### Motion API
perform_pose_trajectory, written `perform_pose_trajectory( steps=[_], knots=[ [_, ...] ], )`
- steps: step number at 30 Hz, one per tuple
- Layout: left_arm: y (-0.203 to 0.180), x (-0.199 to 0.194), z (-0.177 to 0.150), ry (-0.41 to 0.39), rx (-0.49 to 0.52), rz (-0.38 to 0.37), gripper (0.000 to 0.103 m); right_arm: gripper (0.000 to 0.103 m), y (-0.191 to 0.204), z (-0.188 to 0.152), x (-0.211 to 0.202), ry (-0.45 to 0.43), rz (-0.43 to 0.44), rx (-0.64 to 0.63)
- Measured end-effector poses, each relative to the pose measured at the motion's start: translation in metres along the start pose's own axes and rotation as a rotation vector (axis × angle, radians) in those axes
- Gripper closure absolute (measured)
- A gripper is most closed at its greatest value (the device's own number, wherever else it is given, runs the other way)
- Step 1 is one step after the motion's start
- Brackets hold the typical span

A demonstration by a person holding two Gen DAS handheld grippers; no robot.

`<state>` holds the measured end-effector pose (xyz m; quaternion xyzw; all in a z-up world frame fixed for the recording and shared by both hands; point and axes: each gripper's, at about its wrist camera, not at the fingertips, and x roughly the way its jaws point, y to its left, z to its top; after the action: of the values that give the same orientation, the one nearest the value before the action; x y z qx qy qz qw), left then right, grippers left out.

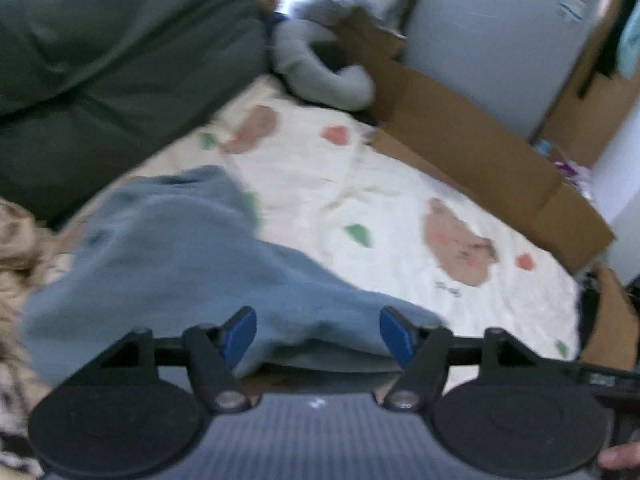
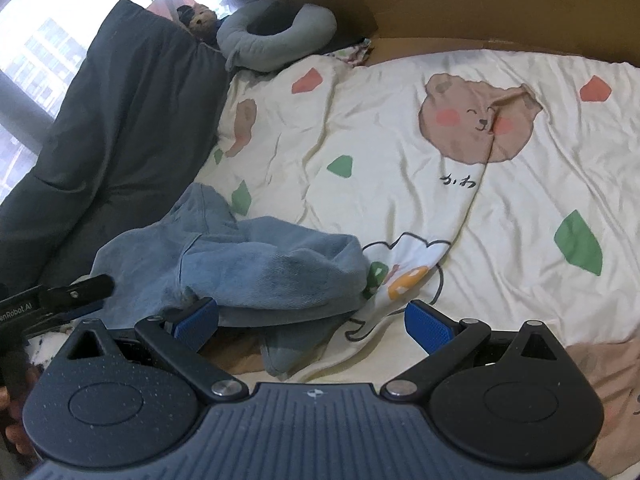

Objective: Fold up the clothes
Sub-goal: 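Pull the jeans onto the sheet and open the left gripper, then grasp the jeans edge with the right gripper and lift it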

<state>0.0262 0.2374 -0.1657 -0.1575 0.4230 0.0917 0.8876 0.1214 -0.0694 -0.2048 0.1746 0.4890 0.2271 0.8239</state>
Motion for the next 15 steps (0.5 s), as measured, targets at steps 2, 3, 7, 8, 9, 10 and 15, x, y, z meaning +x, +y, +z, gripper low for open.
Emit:
perform_pose_trajectory(
  steps=[2, 3, 7, 8, 9, 10, 15],
  knots=[
    [0.017, -0.006, 0.000, 0.001, -0.024, 0.043, 0.024, 0.001, 0.002, -0.002, 0.001, 0.004, 0.003, 0.000],
    [0.025, -0.008, 0.000, 0.002, -0.039, 0.064, 0.023, 0.001, 0.002, -0.002, 0.002, 0.005, 0.005, 0.000],
    [0.057, -0.014, -0.006, 0.006, -0.095, 0.135, 0.020, 0.001, 0.007, -0.003, 0.003, 0.012, 0.009, -0.011],
    [0.063, -0.015, -0.008, 0.006, -0.106, 0.155, 0.020, 0.001, 0.007, -0.003, 0.003, 0.012, 0.011, -0.007],
    [0.069, -0.016, -0.011, 0.007, -0.116, 0.171, 0.019, 0.001, 0.007, -0.003, 0.003, 0.011, 0.013, -0.004],
    [0.075, -0.017, -0.013, 0.009, -0.127, 0.183, 0.019, 0.001, 0.008, -0.003, 0.004, 0.015, 0.012, -0.005],
    [0.098, -0.014, -0.026, 0.035, -0.147, 0.221, 0.014, 0.001, 0.011, -0.004, 0.008, 0.031, 0.023, -0.020]
  ],
)
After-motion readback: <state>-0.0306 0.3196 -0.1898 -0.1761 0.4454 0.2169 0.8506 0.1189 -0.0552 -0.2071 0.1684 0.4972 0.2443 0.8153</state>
